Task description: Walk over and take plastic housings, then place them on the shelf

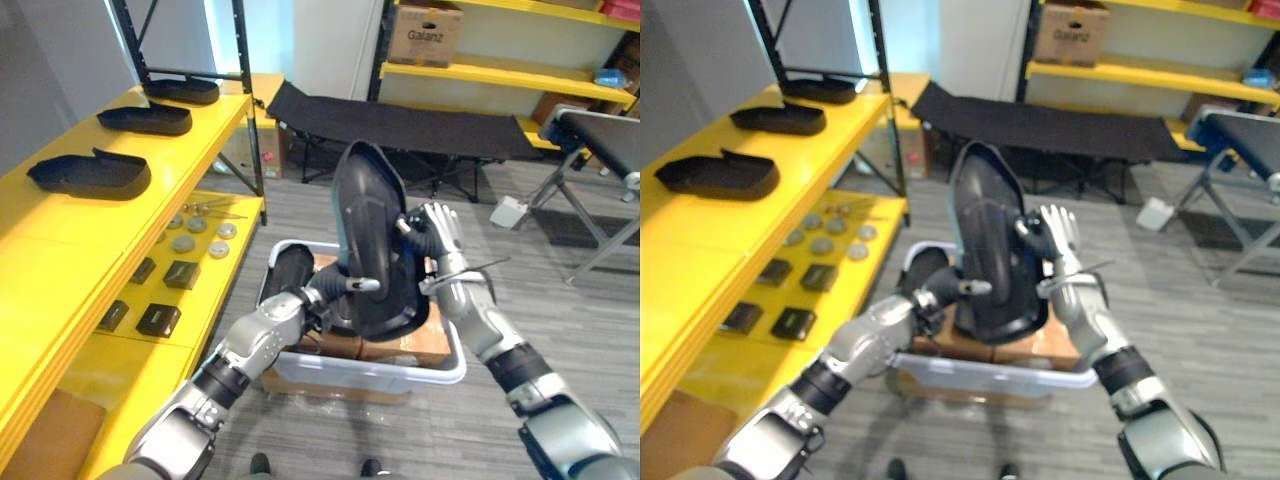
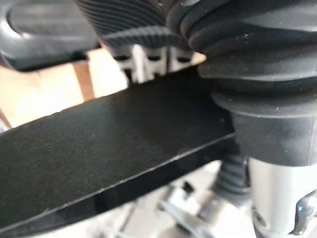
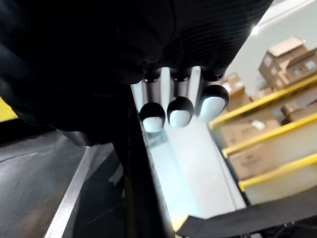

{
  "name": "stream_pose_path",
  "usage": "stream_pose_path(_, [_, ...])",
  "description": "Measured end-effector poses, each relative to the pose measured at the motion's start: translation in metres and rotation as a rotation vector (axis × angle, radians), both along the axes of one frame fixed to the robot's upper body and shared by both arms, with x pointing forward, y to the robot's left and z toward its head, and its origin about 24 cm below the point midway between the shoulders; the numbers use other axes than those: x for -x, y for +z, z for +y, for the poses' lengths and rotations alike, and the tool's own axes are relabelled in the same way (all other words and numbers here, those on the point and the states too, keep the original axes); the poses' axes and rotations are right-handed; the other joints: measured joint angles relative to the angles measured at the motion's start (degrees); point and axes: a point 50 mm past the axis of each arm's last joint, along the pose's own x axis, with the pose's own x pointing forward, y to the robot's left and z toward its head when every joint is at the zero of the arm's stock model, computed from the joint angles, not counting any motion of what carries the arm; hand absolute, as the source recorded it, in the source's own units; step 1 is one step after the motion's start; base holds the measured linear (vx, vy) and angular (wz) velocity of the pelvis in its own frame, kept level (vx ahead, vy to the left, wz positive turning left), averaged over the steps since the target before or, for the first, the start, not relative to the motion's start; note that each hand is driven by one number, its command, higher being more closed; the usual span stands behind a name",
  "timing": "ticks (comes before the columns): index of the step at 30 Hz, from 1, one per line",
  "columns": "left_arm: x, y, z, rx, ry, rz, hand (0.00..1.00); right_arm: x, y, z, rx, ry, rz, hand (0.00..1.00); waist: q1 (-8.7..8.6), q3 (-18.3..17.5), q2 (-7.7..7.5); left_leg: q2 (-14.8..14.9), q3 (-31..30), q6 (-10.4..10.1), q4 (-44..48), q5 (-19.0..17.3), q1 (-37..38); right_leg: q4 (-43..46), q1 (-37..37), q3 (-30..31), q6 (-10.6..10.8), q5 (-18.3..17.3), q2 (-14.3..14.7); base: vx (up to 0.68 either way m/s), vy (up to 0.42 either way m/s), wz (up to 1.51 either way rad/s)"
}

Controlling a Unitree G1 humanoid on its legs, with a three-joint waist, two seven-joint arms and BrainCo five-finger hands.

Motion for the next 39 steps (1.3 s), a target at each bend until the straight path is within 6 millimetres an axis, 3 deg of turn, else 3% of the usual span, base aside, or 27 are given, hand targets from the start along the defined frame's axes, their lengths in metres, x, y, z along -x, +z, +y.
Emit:
stream_pose_path(15, [0.001, -0.020, 0.014, -0.044, 0.244, -0.037, 1.00, -0.001, -0.007, 0.013, -0.102, 0.002, 0.018, 1.00, 0.56, -0.01, -0.01, 0.04, 0.15, 0.00, 0.01, 0.04, 0.36, 0.12, 0.16, 0.17, 0.24, 0.15, 0.02, 0.00, 0.000, 0.00])
stream_pose_path(27, [0.009, -0.023, 0.010, 0.176, 0.427, 0.084, 1.00, 0.026, -0.026, 0.030, -0.346, -0.028, 0.003, 1.00, 0.53, -0.02, -0.03, 0.14, 0.46, -0.11, 0.01, -0.06, 0.49, 0.07, 0.10, 0.54, 0.19, -0.19, -0.07, 0.00, 0.000, 0.00])
stream_pose_path(32, [0.018, -0.031, 0.002, 0.302, 0.424, 0.205, 1.00, 0.031, -0.021, 0.043, -0.464, -0.007, -0.017, 1.00, 0.25, -0.11, -0.19, 0.23, 0.73, -0.33, 0.01, -0.24, 0.51, -0.01, -0.04, 0.97, 0.19, -0.19, -0.14, 0.00, 0.000, -0.02])
stream_pose_path(33, [0.019, -0.031, 0.001, 0.309, 0.424, 0.210, 1.00, 0.032, -0.021, 0.044, -0.467, -0.005, -0.019, 0.00, 0.25, -0.18, -0.29, 0.24, 0.79, -0.37, 0.01, -0.27, 0.51, -0.03, -0.07, 1.02, 0.19, -0.19, -0.13, 0.00, 0.000, -0.05])
stream_pose_path(39, [0.020, -0.032, -0.001, 0.320, 0.414, 0.215, 1.00, 0.040, -0.020, 0.045, -0.499, 0.019, -0.032, 0.00, 0.20, -0.90, -1.38, 0.25, 1.58, -0.38, 0.03, -0.55, 0.59, -0.07, -0.18, 1.32, 0.19, -0.18, -0.21, 0.00, 0.000, -0.02])
